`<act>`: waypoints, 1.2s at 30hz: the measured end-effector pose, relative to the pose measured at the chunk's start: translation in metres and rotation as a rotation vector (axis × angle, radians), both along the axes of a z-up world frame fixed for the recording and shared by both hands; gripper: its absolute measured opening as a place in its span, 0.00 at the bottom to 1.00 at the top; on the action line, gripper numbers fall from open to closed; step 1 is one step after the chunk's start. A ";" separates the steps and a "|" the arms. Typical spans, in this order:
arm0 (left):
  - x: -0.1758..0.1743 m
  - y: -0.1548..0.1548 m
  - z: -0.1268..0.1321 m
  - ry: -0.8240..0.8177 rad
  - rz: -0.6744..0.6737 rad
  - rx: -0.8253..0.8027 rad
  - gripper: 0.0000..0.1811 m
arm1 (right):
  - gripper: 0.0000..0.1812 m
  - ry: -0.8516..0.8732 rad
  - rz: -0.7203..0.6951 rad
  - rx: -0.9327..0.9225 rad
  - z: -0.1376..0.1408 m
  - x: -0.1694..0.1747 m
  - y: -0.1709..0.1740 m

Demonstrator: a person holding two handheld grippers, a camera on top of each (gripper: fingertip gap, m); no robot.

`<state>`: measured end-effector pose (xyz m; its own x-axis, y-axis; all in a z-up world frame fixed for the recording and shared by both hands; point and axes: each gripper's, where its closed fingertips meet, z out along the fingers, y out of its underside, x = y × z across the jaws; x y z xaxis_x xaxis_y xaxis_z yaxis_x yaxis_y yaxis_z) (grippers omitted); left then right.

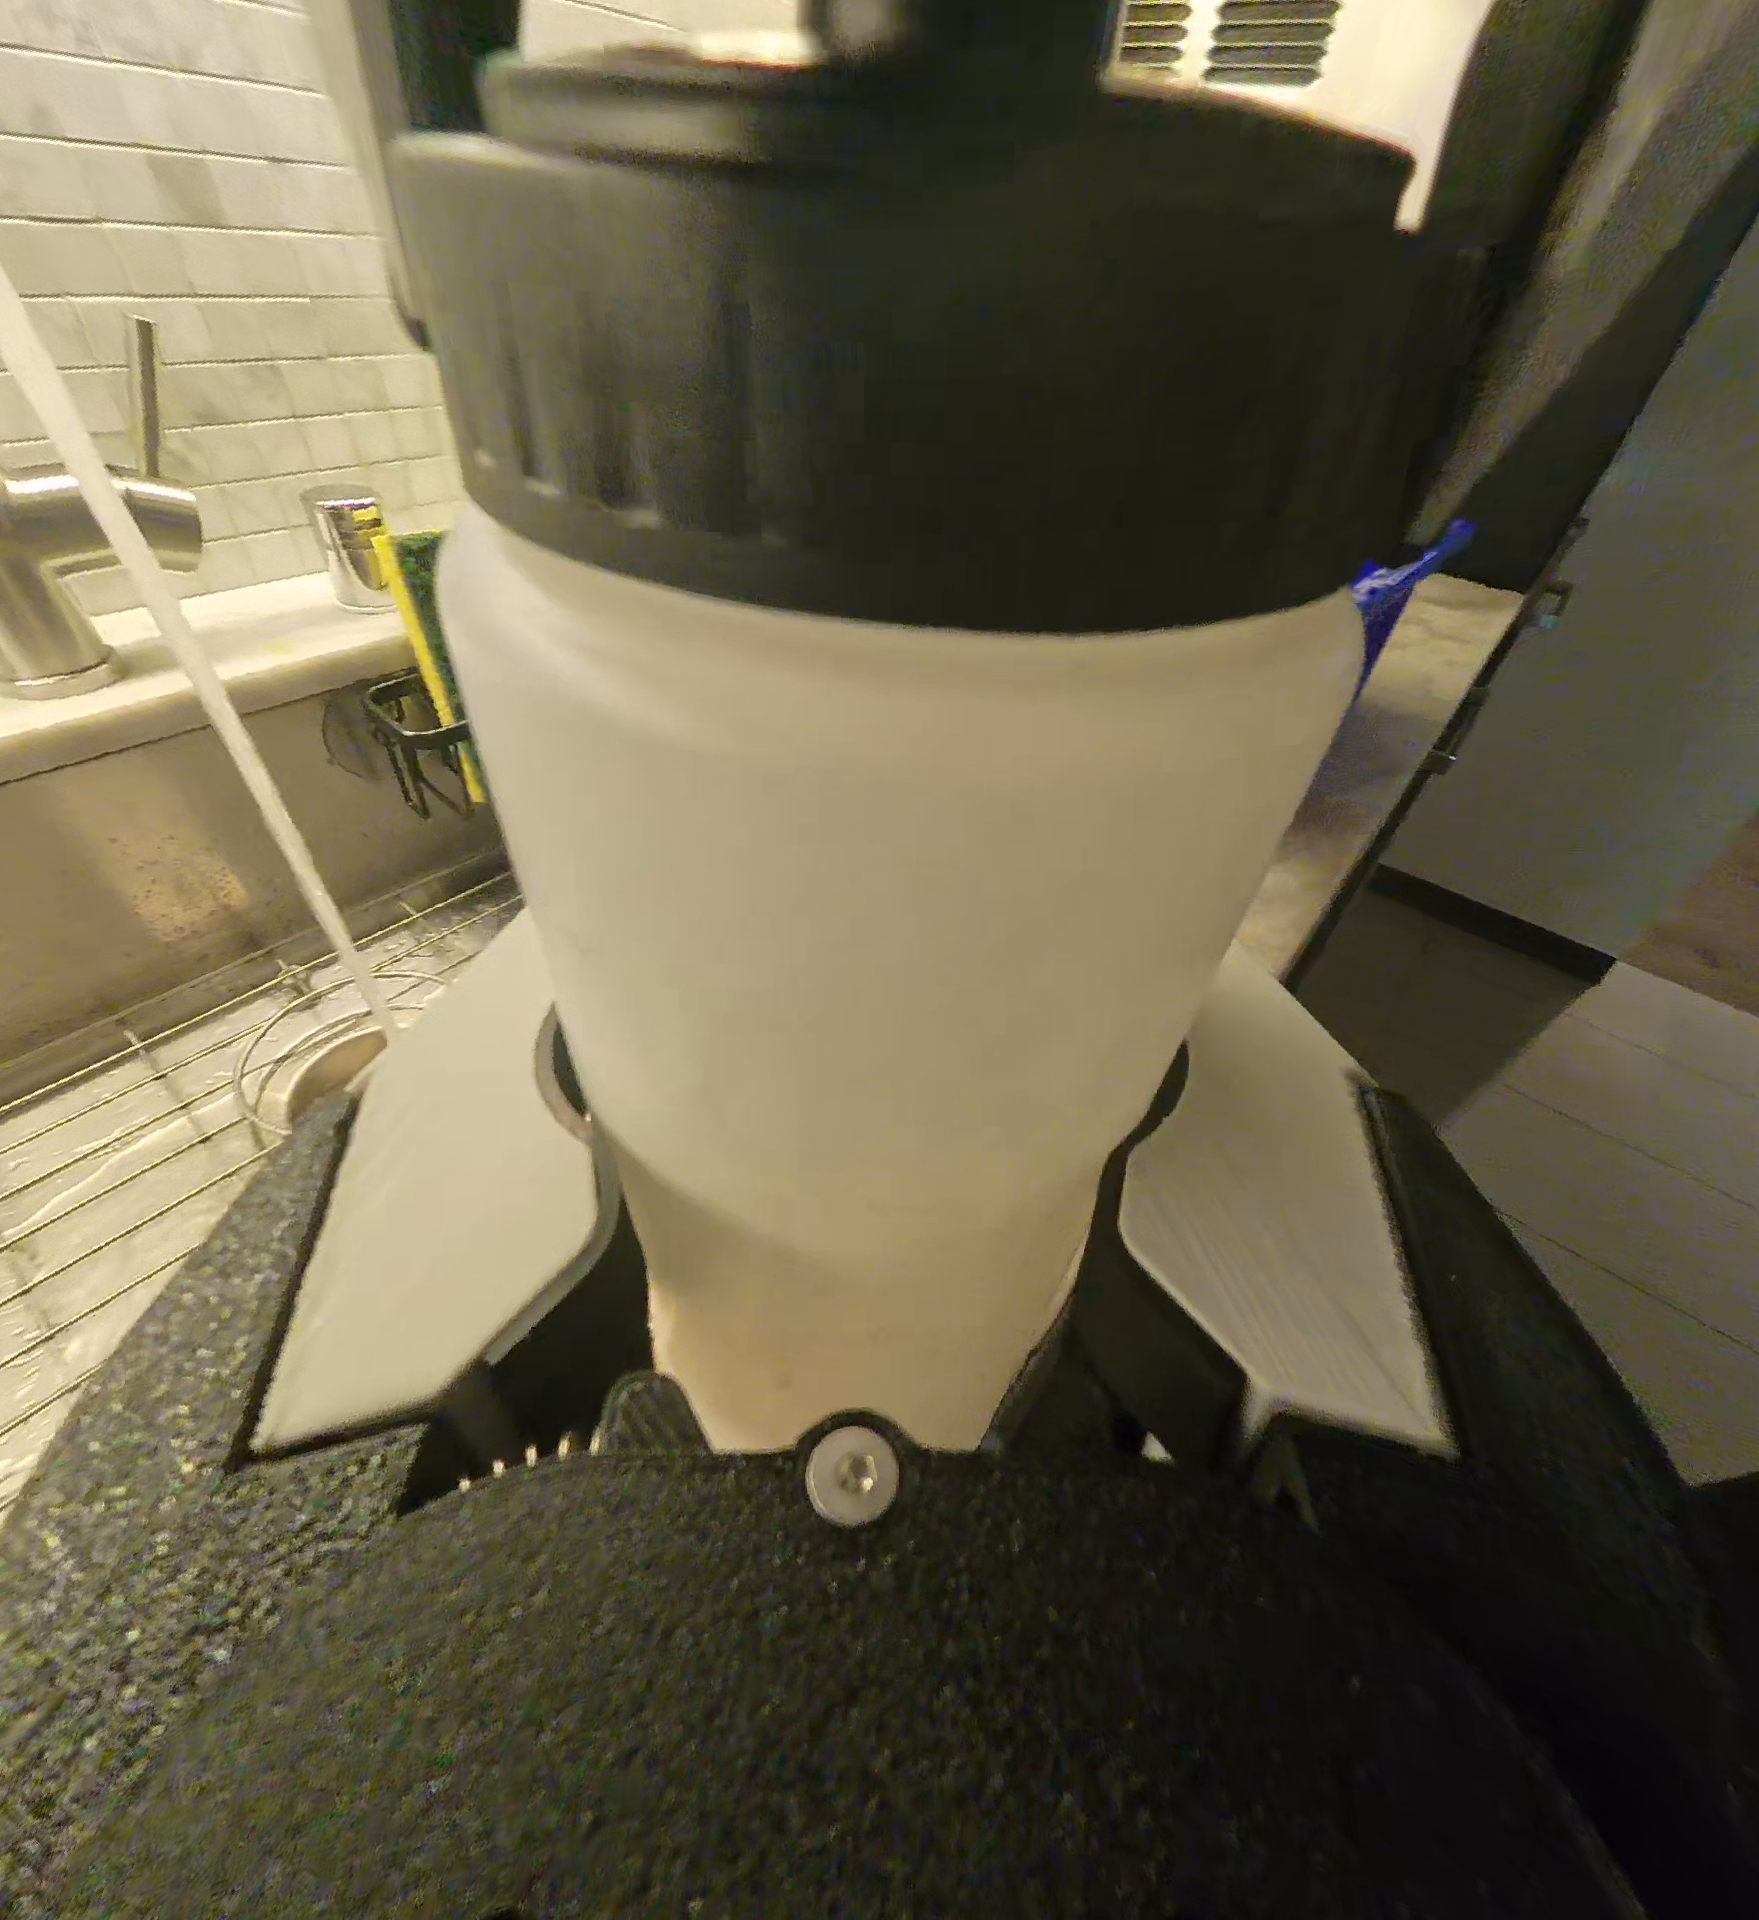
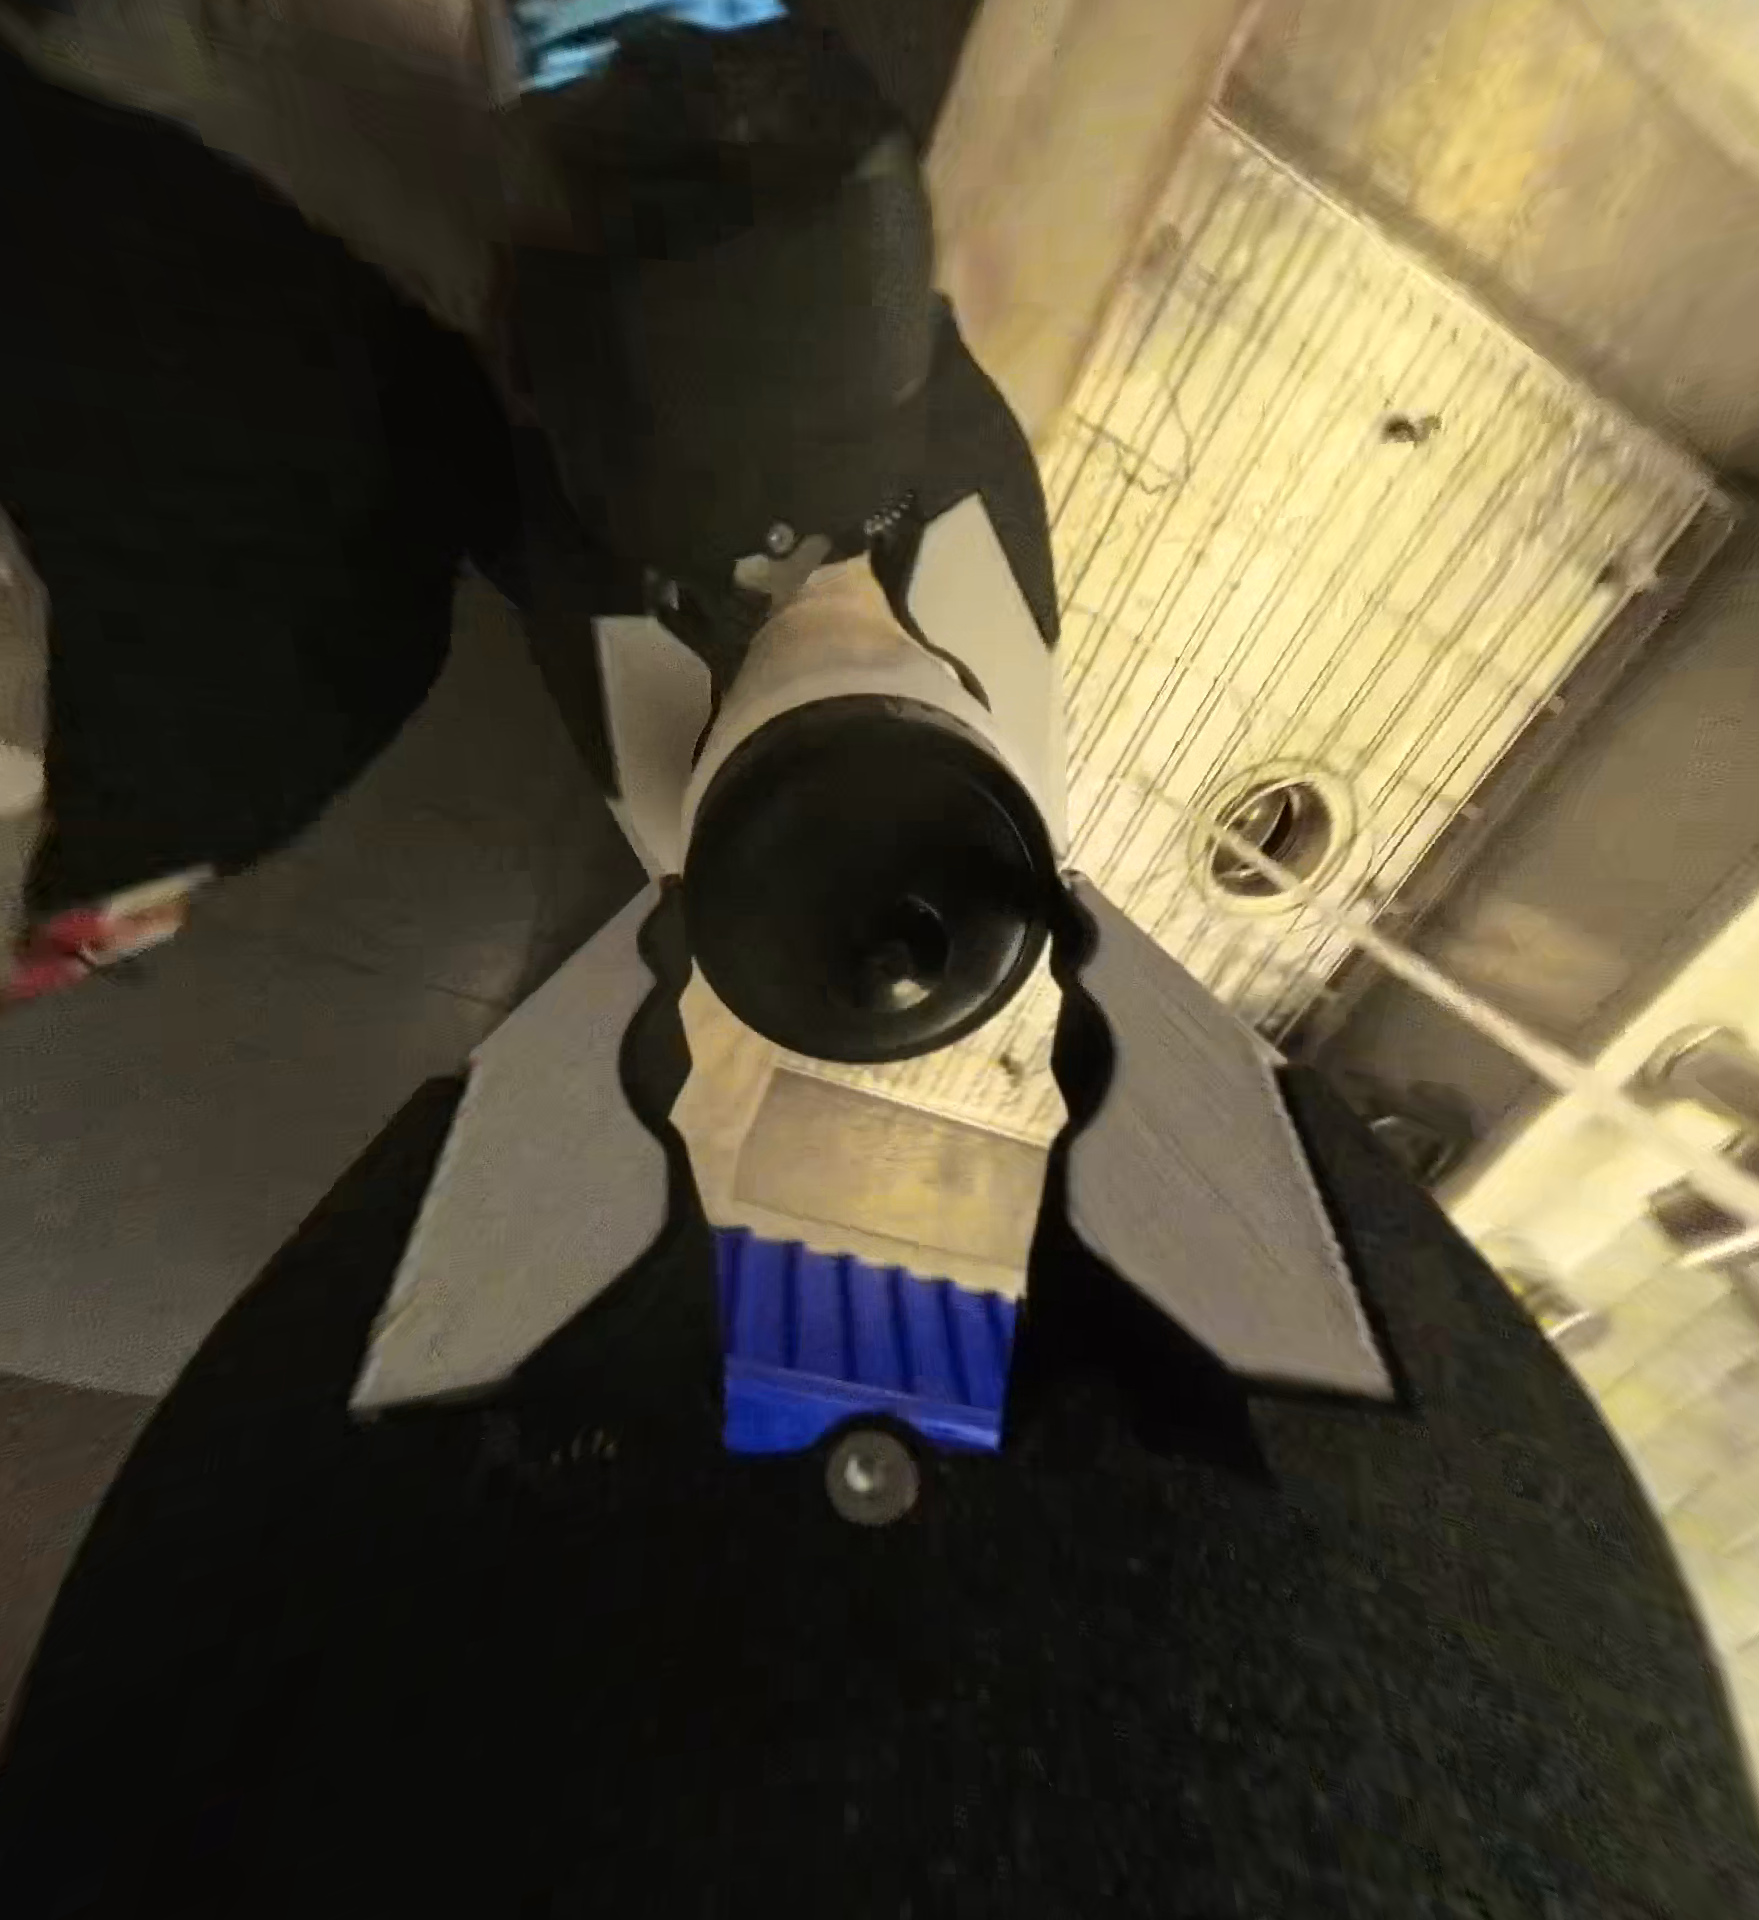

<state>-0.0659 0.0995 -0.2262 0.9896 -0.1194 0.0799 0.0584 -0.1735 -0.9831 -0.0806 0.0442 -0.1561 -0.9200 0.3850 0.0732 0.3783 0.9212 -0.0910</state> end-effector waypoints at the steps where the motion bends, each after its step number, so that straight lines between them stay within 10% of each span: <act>1: -0.001 0.001 0.000 0.001 0.013 0.000 0.58 | 0.38 0.005 -0.131 -0.017 0.000 0.000 0.001; 5: -0.003 0.002 0.000 0.004 0.059 0.006 0.57 | 0.39 0.055 -0.482 -0.109 0.002 -0.001 0.000; 14: -0.003 0.003 0.000 -0.001 0.046 0.001 0.58 | 0.54 0.160 -0.375 -0.440 -0.013 0.007 -0.005; 26: -0.004 0.004 0.002 -0.024 0.051 0.026 0.60 | 0.51 0.669 -0.588 -0.749 -0.014 -0.033 -0.010; 36: -0.002 0.004 -0.001 -0.066 0.010 -0.017 0.60 | 0.49 0.761 -0.610 -0.928 -0.001 -0.039 -0.010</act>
